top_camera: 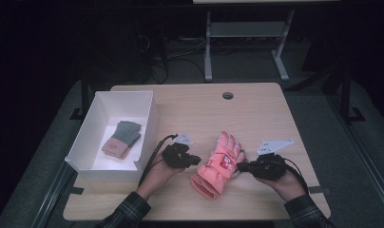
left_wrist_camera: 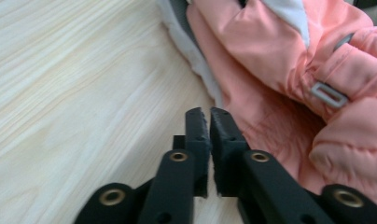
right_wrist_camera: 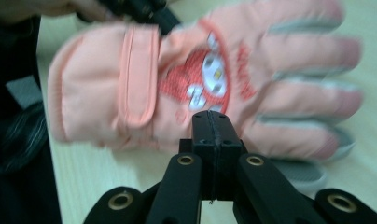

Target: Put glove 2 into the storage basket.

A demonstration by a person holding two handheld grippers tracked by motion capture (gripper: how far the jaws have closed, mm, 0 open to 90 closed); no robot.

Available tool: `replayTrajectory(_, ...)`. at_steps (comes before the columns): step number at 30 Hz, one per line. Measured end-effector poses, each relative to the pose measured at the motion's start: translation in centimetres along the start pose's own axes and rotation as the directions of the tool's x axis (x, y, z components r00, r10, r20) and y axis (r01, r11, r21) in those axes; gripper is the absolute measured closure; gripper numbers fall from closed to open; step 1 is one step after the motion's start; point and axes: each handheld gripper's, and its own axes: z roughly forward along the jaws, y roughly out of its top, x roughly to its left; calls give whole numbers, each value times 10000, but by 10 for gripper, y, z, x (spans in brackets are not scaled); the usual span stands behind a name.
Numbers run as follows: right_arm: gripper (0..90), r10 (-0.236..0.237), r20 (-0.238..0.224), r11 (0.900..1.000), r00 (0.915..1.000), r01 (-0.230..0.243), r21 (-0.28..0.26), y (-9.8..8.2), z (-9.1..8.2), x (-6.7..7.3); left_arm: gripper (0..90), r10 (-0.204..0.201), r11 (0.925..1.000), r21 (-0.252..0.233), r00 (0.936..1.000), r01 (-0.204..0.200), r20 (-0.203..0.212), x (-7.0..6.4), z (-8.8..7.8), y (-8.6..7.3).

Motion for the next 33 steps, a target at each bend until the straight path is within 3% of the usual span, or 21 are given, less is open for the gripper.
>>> replayTrajectory(6,900,-25,325,9994,9995,36,-339,12,8,-3,586,-78,9999,-72,9992,75,-399,2,-11,4)
replayTrajectory(9,900,13,455,9999,9990,-6,-158,13,16,-5,487,-284,9987,-435,9984,262,-495,1,-16,8)
replayTrajectory(13,900,123,527,9998,9985,-131,141,10,26,-7,396,-467,9962,-754,9983,441,-339,1,-23,15)
replayTrajectory(18,900,138,602,9984,9981,-170,535,8,37,-7,265,-308,9944,-1005,9995,317,110,-5,-29,29)
replayTrajectory(24,900,75,855,9958,9963,-152,898,5,48,-4,191,-20,9959,-903,9988,64,486,-12,-22,44)
replayTrajectory(33,900,-5,1157,9918,9933,-143,1269,5,60,-2,140,-293,9979,-547,9948,348,972,-13,8,52)
